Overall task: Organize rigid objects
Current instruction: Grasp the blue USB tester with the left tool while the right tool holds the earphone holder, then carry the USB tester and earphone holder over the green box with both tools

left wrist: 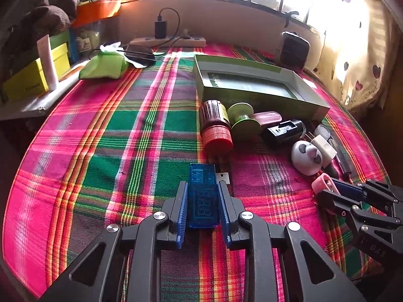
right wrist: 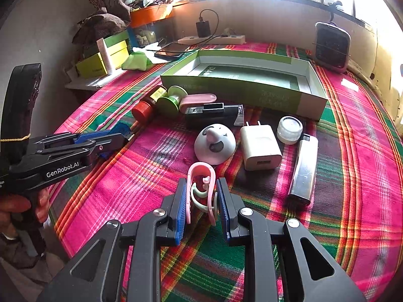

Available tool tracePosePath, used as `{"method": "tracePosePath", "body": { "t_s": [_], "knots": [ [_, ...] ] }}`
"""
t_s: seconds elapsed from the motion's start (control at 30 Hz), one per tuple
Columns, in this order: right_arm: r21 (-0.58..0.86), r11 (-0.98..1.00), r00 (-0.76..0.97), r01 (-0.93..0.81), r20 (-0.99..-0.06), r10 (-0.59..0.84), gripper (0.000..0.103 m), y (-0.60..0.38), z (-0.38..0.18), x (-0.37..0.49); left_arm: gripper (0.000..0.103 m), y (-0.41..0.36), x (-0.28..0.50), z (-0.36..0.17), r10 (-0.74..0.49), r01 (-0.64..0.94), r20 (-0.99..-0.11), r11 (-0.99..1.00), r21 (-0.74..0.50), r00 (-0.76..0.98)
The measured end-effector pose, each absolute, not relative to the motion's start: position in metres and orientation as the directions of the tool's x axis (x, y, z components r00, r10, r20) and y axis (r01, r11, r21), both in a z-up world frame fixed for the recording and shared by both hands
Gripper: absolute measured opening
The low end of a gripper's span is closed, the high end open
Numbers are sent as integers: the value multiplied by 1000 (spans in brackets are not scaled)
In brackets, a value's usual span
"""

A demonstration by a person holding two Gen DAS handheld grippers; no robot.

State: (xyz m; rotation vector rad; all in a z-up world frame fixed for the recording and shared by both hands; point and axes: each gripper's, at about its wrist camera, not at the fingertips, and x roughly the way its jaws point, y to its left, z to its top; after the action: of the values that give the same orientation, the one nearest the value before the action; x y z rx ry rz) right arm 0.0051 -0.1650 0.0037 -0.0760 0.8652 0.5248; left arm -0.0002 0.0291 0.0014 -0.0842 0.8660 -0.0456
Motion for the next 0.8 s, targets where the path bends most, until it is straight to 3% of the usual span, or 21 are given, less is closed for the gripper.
{"method": "tracePosePath", "body": {
  "t_s": [0.8],
  "knots": [
    [138, 882, 559, -450, -727, 399, 24, -169, 15, 7, 21, 30, -2, 20, -86, 15, -726, 994, -104, 682]
  ]
}}
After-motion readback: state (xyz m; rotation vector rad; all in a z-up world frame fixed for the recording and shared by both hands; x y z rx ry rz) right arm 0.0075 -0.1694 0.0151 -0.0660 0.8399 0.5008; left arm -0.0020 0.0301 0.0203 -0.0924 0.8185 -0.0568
